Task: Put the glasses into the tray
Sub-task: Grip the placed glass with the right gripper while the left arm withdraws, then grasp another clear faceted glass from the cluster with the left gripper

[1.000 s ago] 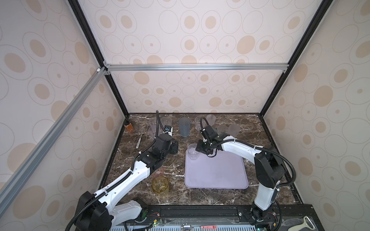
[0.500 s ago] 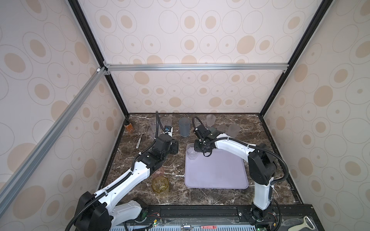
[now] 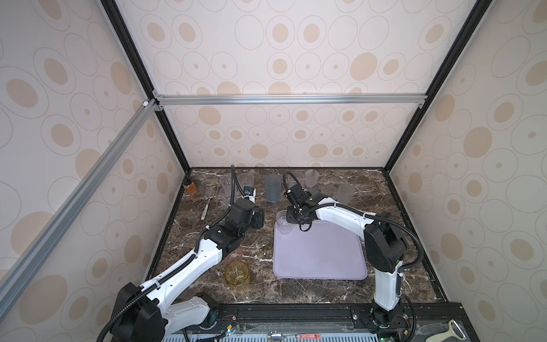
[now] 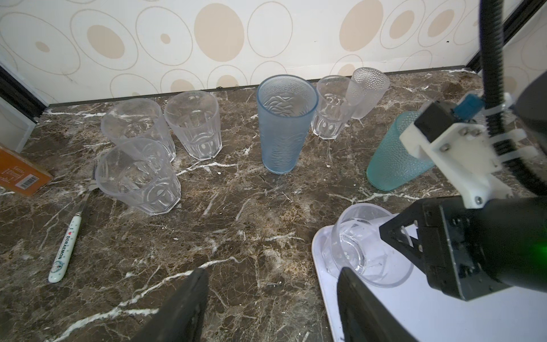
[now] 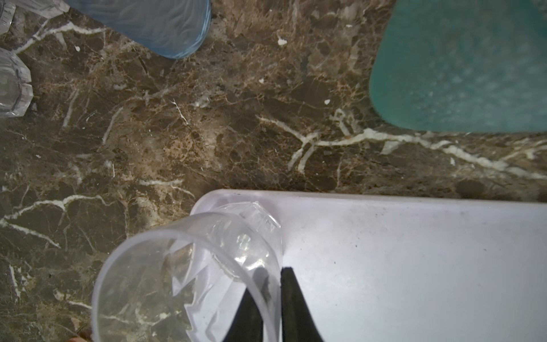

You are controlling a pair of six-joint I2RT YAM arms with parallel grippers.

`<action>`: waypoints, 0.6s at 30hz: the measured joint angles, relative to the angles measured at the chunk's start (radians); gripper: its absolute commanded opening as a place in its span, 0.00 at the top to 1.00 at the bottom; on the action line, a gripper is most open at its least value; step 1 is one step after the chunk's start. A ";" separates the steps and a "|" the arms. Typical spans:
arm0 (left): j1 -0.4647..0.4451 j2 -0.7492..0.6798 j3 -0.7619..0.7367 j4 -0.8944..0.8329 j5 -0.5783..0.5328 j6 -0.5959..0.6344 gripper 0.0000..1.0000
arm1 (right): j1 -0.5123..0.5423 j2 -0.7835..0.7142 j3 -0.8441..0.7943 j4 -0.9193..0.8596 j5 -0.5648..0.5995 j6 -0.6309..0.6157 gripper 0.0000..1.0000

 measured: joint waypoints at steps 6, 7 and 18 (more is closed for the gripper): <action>0.008 0.019 0.000 -0.001 -0.019 0.001 0.29 | 0.000 0.008 0.007 0.002 -0.006 0.000 0.63; 0.018 0.025 0.002 -0.003 -0.024 0.001 0.30 | 0.000 0.007 0.007 0.000 -0.013 -0.002 0.58; 0.420 0.196 0.297 -0.043 0.235 0.030 0.58 | 0.000 -0.193 -0.028 -0.007 -0.095 -0.042 0.51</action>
